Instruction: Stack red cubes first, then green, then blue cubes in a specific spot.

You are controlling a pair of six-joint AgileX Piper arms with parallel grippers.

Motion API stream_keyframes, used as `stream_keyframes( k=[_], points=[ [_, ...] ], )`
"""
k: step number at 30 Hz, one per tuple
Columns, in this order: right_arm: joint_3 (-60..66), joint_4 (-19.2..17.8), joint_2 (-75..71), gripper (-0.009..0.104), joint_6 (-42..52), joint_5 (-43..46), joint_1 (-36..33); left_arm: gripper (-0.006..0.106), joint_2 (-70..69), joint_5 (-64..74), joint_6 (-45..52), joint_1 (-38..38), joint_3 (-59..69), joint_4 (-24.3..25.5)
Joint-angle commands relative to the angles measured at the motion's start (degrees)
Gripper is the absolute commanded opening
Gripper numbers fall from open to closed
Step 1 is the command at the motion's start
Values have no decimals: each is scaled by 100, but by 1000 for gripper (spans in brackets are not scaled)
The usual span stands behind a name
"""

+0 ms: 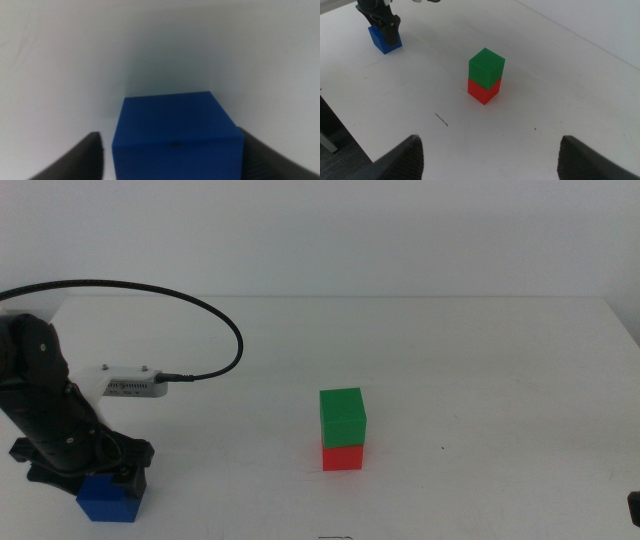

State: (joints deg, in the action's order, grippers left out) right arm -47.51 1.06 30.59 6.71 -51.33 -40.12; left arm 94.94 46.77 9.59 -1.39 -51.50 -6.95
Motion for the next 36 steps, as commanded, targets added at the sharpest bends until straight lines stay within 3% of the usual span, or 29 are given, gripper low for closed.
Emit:
stream_keyframes(
  k=[1, 9, 12, 16, 23, 30, 36],
  points=[
    [-120, -43, 32, 94, 66, 401, 40, 70, -196, -35, -70, -17, -170, -112],
    [-120, -43, 32, 94, 66, 401, 40, 0, -447, 228, -314, -47, -322, -37],
    [-120, -43, 32, 94, 66, 401, 40, -2, -808, 510, -683, -295, -685, 111],
    [-120, -43, 32, 94, 66, 401, 40, -2, -1089, 1218, -1900, -961, -1568, 561],
    [-120, -43, 32, 94, 66, 401, 40, -2, -432, 2907, -4083, -2298, -3611, 1054],
    [-120, -43, 32, 94, 66, 395, 40, -2, 262, 2871, -4729, -3327, -4421, 1178],
    [-120, -43, 32, 94, 66, 395, 40, -2, 842, 2877, -4727, -3879, -5118, 1184]
  ],
)
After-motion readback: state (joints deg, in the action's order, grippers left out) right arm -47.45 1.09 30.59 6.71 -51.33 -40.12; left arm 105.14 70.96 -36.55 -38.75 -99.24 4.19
